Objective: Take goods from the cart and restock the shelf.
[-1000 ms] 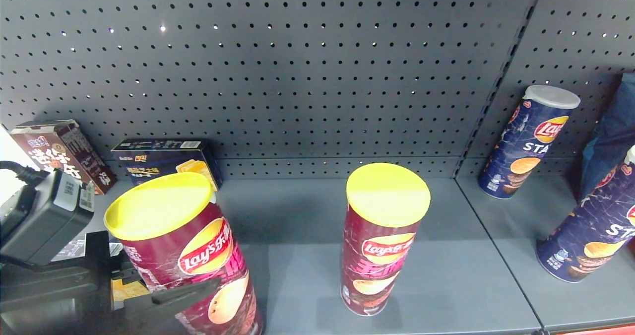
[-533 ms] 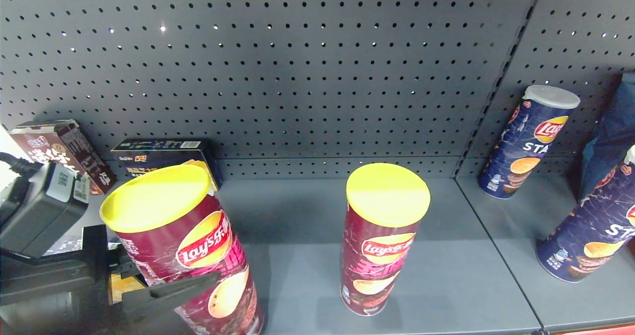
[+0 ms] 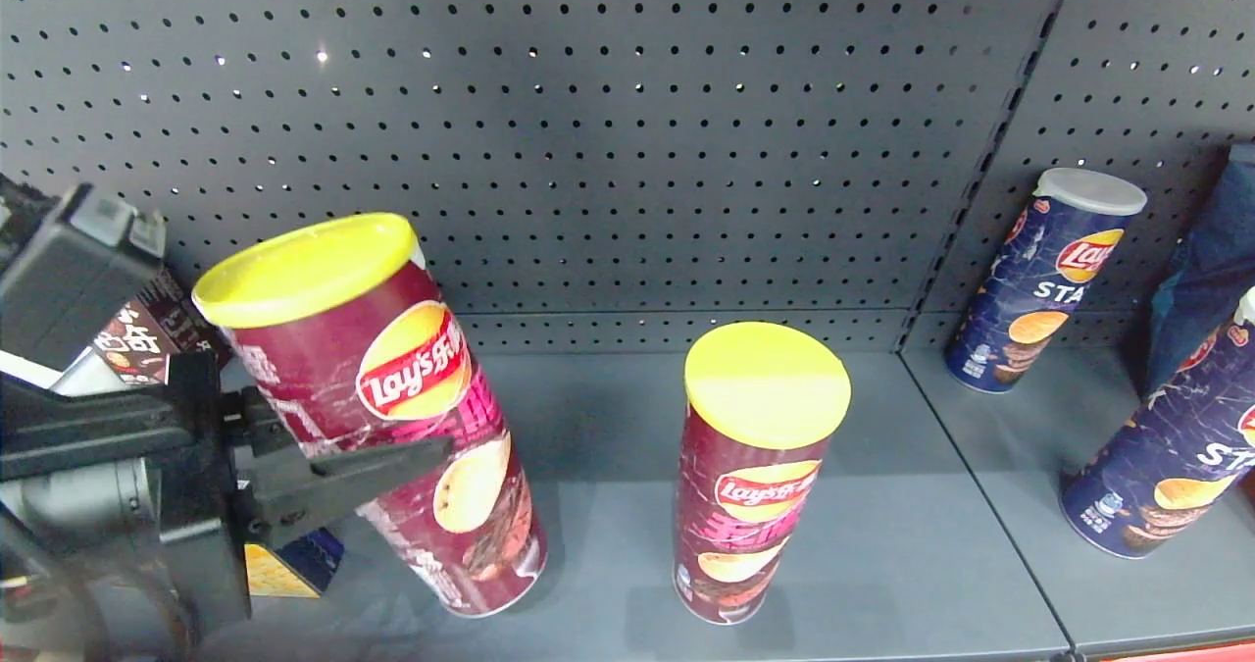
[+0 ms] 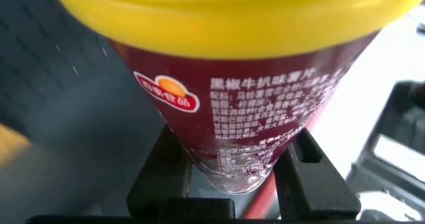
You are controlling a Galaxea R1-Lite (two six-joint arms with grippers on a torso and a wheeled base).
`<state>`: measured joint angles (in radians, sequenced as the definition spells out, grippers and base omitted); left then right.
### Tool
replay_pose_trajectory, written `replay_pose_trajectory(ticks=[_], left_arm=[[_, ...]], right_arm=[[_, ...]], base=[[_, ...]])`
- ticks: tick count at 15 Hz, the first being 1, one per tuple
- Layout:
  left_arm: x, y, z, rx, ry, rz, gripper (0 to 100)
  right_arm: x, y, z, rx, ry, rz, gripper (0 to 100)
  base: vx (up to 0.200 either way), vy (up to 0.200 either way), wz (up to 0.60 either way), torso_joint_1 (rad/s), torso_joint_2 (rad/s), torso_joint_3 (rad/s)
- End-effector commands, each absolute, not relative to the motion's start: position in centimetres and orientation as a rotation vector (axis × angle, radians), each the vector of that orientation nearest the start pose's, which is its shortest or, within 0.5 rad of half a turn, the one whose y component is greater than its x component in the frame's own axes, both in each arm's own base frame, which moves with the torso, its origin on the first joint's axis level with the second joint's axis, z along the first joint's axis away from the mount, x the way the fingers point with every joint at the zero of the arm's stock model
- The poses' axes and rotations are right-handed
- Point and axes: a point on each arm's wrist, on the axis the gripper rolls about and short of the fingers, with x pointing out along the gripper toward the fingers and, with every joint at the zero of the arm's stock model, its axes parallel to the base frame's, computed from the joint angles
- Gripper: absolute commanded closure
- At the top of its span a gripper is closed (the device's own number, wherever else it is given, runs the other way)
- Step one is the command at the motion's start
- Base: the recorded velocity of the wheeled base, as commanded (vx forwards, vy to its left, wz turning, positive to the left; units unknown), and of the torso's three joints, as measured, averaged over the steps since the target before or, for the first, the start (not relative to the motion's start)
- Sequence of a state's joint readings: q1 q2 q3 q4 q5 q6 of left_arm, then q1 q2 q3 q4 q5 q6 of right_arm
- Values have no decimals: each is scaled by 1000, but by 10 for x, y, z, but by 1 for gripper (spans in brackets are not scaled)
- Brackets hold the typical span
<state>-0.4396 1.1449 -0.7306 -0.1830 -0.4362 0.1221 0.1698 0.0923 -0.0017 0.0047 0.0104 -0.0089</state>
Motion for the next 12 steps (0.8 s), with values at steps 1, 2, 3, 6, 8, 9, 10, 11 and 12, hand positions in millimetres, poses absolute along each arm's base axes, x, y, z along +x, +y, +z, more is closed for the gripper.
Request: replay_pose_trajectory(ticks=[1,2,3,6,8,9,10,11,12], left_arm=[[161,-88,260,118,170,-890,100],[165,-88,266,126,156,-876,100],[170,-90,270,129,143,-876,100],[187,-91,278,127,130,-847,100],[206,-106,279,169,135,-880,100],[205,-109,278,170,139,-894,100],[203,-117,272,176,189,-944,100],[203,-117,272,176,189,-944,100],[210,-123,264,208,195,-1010,100]], right_arm=[[-15,-2,77,-17,100,181,0],[-15,-2,77,-17,100,181,0],[-15,-2,77,-17,100,181,0],[-15,-2,77,-17,100,181,0],[-15,-2,77,-17,100,181,0],[-15,-2,77,-17,100,181,0],[-15,-2,77,-17,100,181,0],[-15,-2,77,-17,100,181,0],[-15,-2,77,-17,100,181,0]], base=[[0,0,0,0,0,0],[0,0,0,0,0,0],[0,0,0,0,0,0],[0,0,0,0,0,0],[0,0,0,0,0,0],[0,0,0,0,0,0],[0,0,0,0,0,0],[0,0,0,0,0,0],[0,0,0,0,0,0]])
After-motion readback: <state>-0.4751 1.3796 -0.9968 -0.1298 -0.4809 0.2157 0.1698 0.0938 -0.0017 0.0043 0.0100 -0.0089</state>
